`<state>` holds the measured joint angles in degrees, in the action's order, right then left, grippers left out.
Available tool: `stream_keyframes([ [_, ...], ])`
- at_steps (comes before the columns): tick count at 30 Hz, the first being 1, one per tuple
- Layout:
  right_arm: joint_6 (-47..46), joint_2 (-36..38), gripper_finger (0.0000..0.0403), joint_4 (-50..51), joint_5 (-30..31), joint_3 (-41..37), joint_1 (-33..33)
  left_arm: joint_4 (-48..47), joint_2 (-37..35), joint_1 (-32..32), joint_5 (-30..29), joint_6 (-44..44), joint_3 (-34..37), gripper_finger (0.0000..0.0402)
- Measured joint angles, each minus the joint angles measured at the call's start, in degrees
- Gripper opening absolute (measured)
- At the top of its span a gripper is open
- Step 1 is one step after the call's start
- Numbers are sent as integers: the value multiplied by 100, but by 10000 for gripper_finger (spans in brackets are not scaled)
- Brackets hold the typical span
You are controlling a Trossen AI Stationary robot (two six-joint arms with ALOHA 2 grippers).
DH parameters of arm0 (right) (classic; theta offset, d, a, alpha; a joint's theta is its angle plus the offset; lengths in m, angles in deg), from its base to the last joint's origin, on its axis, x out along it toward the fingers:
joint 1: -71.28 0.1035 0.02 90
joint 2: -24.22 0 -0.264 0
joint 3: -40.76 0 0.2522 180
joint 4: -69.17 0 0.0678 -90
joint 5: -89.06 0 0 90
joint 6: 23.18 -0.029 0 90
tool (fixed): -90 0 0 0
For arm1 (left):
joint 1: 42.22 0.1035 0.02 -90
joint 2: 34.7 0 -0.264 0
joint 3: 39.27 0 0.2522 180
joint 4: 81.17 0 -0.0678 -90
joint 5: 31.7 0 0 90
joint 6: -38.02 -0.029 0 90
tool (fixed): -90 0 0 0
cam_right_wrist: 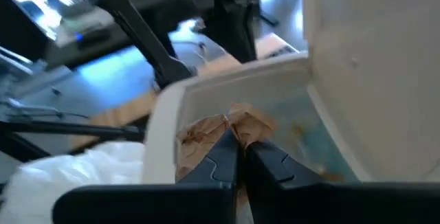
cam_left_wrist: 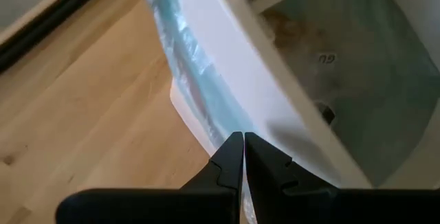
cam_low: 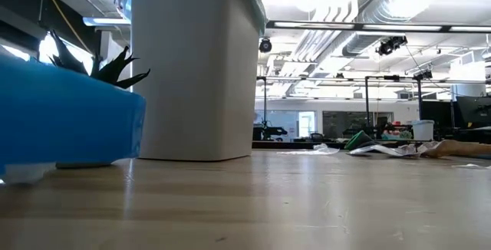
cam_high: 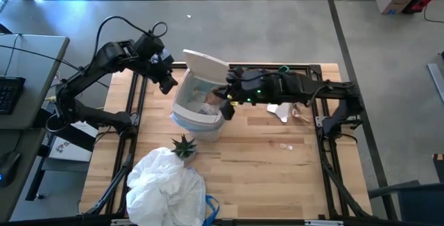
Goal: Place trash/remove bag and relplace
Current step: Put the brown napkin into the trash bin, then put the transparent plastic into the trash bin
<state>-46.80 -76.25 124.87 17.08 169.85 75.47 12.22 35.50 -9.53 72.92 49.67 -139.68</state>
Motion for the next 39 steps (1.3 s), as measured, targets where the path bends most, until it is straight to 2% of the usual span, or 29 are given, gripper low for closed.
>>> stream_keyframes([
  [4,-133,-487,0,989,127,759,-96,156,2,-206,-29,117,0,0],
  [8,-398,-665,15,1321,48,974,-208,223,2,-329,-41,162,0,0],
  [13,-496,-654,92,1196,32,965,-176,261,2,-363,-88,174,0,0],
  [18,-596,-624,171,1159,171,990,-101,239,1,-346,-414,149,0,0],
  [23,-471,-583,212,1117,411,992,54,200,-16,-276,-477,132,0,0],
  [27,-452,-512,216,1073,432,992,243,150,-127,-228,-483,130,0,0],
  [32,-499,-300,203,1338,385,992,622,-100,-382,-228,-344,109,0,0],
  [37,-1119,-37,184,2482,474,992,1033,-344,-834,-287,-252,197,0,0],
  [39,-1554,28,177,3104,634,992,1198,-326,-1071,-399,27,267,0,0],
])
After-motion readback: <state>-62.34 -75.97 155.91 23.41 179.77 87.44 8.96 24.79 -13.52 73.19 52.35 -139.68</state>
